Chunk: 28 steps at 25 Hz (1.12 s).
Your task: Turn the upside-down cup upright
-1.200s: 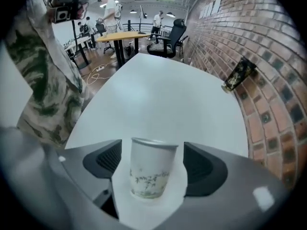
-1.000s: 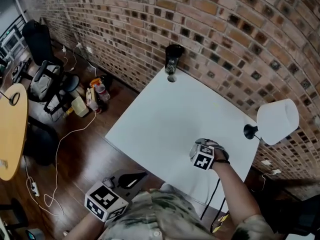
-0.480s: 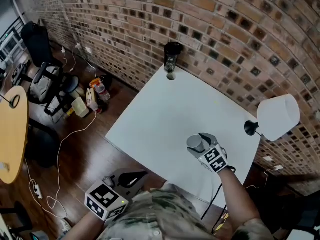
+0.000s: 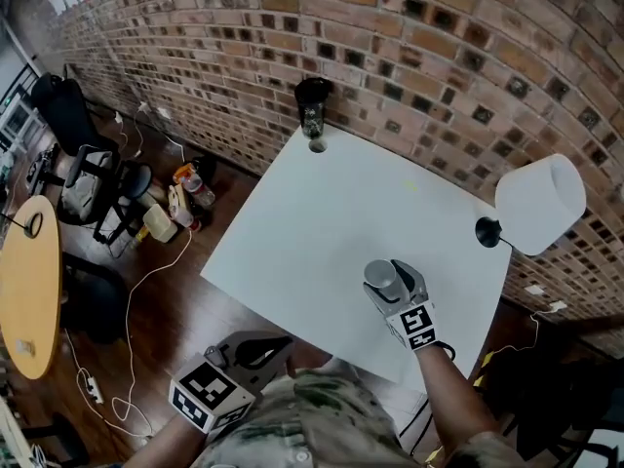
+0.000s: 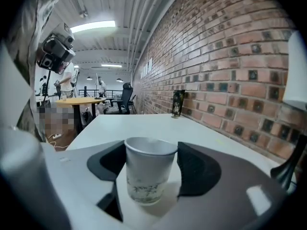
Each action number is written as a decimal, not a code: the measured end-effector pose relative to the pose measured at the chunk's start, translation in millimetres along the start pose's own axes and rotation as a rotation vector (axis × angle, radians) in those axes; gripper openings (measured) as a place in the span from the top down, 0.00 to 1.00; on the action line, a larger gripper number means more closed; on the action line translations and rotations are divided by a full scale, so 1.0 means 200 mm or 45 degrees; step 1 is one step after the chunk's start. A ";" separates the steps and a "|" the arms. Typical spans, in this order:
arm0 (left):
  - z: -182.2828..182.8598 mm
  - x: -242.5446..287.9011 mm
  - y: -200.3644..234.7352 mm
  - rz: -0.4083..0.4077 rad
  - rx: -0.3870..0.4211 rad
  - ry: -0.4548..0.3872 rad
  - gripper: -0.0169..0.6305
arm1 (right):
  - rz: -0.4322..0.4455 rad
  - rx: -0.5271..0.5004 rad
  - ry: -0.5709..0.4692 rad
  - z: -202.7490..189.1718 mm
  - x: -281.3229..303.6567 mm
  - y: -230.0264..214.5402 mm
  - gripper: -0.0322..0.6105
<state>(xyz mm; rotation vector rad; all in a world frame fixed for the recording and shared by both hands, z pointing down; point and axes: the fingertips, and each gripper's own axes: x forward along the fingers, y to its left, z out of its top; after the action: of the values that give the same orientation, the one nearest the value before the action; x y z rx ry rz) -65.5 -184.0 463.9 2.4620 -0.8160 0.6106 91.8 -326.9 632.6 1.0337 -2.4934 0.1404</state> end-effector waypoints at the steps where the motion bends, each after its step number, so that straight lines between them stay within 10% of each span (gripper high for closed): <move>1: 0.00 0.01 -0.01 -0.004 0.003 0.008 0.96 | -0.014 0.020 -0.020 -0.01 -0.01 -0.01 0.44; 28: -0.16 0.20 -0.34 0.025 -0.080 0.098 0.96 | 0.004 0.109 -0.097 -0.03 -0.30 -0.04 0.34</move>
<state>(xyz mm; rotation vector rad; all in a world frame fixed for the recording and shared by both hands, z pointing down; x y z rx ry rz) -1.7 -134.5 490.2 2.3609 -0.8178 0.6722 136.7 -291.8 611.2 1.0887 -2.5772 0.2140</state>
